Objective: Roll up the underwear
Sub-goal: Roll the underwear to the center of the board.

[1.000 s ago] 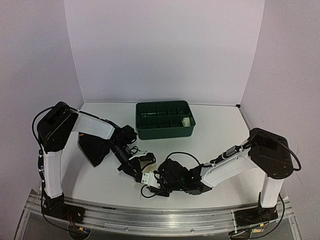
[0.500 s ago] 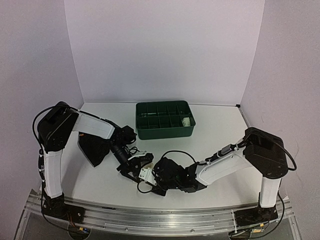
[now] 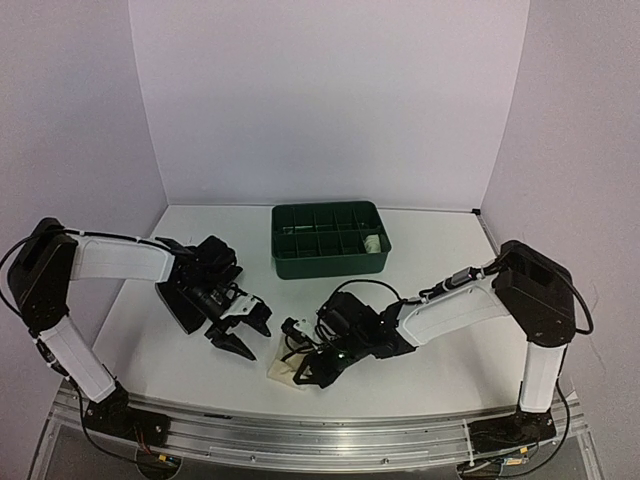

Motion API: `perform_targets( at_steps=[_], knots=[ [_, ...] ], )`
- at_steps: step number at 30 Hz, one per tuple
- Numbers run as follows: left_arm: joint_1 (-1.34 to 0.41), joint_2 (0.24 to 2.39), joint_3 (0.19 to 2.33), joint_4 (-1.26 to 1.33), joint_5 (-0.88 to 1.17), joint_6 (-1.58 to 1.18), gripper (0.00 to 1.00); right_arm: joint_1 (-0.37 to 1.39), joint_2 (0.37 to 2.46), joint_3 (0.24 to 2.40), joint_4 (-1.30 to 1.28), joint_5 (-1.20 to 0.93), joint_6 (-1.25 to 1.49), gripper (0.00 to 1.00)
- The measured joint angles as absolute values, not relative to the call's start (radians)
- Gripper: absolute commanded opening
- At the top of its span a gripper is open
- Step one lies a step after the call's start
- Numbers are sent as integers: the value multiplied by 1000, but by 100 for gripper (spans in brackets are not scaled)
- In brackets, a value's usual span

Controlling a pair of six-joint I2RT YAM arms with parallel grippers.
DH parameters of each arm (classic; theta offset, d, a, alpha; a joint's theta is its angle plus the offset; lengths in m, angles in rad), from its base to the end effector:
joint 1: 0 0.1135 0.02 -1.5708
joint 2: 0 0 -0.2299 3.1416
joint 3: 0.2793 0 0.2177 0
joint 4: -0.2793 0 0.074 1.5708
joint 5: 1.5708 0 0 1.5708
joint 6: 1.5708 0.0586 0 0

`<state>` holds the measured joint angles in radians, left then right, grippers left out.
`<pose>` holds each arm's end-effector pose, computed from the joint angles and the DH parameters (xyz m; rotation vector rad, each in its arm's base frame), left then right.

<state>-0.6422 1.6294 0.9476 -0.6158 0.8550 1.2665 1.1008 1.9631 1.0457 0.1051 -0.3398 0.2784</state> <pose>0.1850 -0.1936 0.1494 2.0981 1.2976 -0.9636 0.1509 0.3402 0.1024 -1.1952 2.2988 0.9976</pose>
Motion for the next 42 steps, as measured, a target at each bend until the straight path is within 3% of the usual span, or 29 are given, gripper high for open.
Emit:
perform_targets(
  at_steps=[10,18,23,26,28,31,42],
  knots=[
    [-829,1535,757,-287,679,1254,67,996,2050,1092,146,-579,543,0],
    [-867,1650,770,-171,545,1224,50,981,2079,1106,174,-631,613,0],
    [-886,1691,778,-143,484,1199,21,975,2079,1106,175,-632,622,2],
    [-887,1701,785,-139,460,1174,1,974,2078,1106,179,-626,619,19],
    [-888,1700,786,-138,453,1168,0,972,2072,1101,179,-611,607,40],
    [-888,1700,787,-138,443,1144,0,971,2043,1078,171,-564,577,57],
    [-737,1859,1049,-395,602,887,0,1028,1697,888,188,-167,175,63]
  ],
)
